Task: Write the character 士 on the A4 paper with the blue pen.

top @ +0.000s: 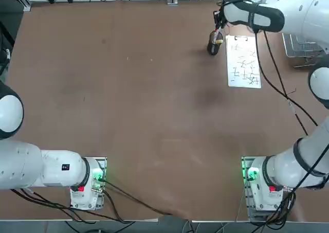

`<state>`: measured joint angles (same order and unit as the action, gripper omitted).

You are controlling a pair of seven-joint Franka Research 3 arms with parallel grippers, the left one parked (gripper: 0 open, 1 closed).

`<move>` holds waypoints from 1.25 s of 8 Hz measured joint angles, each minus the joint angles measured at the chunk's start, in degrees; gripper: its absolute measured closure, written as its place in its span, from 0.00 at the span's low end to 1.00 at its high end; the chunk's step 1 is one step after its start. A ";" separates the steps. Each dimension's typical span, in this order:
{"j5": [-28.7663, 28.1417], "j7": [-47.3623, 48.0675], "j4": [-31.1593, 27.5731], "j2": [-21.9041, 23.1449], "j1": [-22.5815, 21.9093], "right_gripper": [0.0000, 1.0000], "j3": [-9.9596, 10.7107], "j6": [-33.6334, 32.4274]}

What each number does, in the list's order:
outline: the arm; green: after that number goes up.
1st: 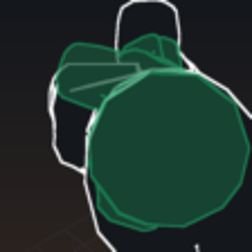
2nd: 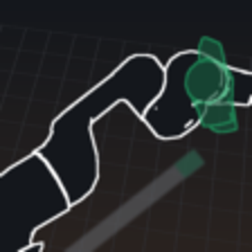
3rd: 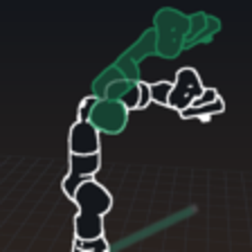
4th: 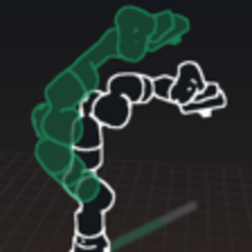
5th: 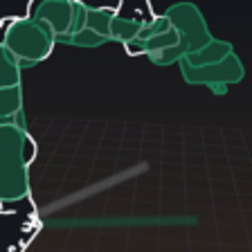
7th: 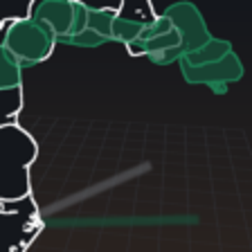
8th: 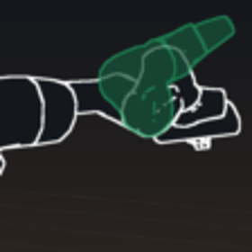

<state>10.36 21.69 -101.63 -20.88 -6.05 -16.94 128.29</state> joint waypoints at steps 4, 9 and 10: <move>0.01 -3.00 -0.39 -2.54 0.00 0.81 0.07 6.32; 0.82 -4.39 -5.16 -3.51 0.03 0.81 1.15 12.90; 0.83 -4.43 -5.40 -3.78 0.04 0.81 1.33 12.99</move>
<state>11.19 17.27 -107.03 -24.66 -6.01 -15.61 141.27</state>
